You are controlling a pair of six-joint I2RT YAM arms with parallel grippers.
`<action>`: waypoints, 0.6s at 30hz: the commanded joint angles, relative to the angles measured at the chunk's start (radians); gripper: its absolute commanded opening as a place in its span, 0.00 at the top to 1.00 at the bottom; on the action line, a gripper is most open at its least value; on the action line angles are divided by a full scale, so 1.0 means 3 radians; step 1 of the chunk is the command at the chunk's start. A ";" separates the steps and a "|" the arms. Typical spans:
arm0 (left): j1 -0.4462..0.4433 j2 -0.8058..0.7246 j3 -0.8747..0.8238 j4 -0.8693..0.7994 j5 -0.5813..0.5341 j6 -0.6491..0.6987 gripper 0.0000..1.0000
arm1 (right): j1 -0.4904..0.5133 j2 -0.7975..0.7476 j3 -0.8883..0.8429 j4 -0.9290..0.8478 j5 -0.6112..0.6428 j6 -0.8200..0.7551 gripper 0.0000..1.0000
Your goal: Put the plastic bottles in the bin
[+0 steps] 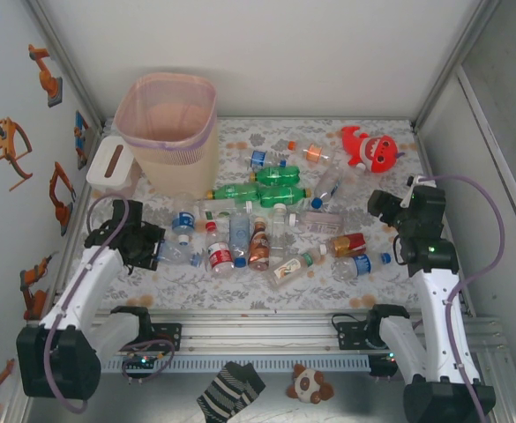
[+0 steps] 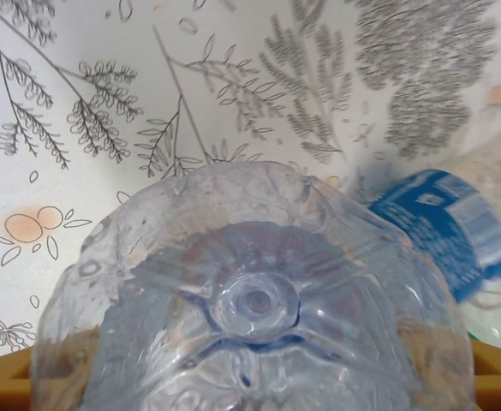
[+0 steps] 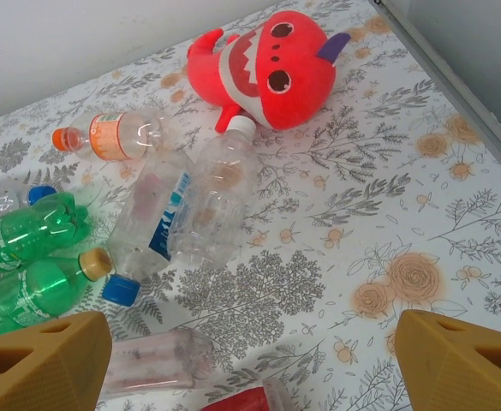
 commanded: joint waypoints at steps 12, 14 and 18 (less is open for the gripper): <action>0.0145 -0.0828 0.0572 0.0284 -0.0242 0.1274 0.43 | 0.0010 0.0050 0.0267 0.0005 -0.0084 0.0028 0.15; 0.0151 -0.0875 0.0656 0.0426 -0.0182 0.1528 0.46 | 0.0011 0.0056 0.0284 0.0010 -0.0084 0.0027 0.15; 0.0151 -0.0897 0.0881 0.0724 0.0012 0.2029 0.47 | 0.0014 0.0078 0.0320 0.0021 -0.0084 0.0032 0.15</action>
